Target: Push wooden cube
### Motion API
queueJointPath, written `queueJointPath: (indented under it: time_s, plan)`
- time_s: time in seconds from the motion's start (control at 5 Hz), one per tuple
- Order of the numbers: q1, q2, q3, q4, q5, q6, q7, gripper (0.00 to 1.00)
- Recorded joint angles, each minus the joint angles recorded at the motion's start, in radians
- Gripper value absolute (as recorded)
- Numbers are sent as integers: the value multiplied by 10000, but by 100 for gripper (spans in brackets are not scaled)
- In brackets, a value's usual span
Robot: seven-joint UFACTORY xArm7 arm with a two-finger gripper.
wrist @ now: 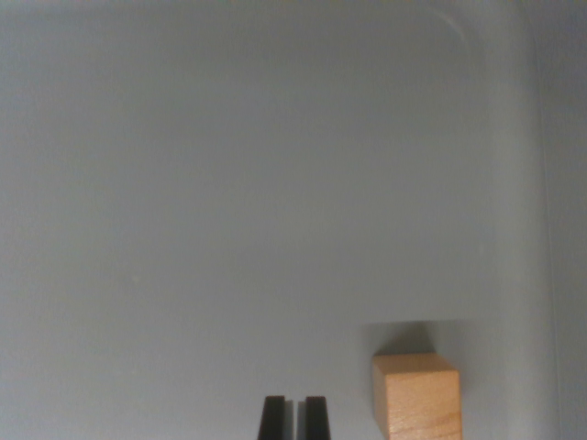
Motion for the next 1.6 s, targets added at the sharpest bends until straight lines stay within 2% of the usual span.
queueJointPath:
  time_s: [0.2, 0.4, 0.6, 0.8, 1.0, 1.2, 1.4, 1.6]
  plan:
    - [-85, -44, -96, -454, -105, -403, -91, 0]
    - [-85, -44, -96, -454, -105, -403, -91, 0]
    - [-173, -88, -194, -917, -211, -814, -183, 0]
    - [-173, -88, -194, -917, -211, -814, -183, 0]
    - [-261, -134, -293, -1386, -320, -1231, -277, 0]
    - [-261, -134, -293, -1386, -320, -1231, -277, 0]
    - [-350, -179, -393, -1860, -429, -1652, -371, 0]
    - [-350, -179, -393, -1860, -429, -1652, -371, 0]
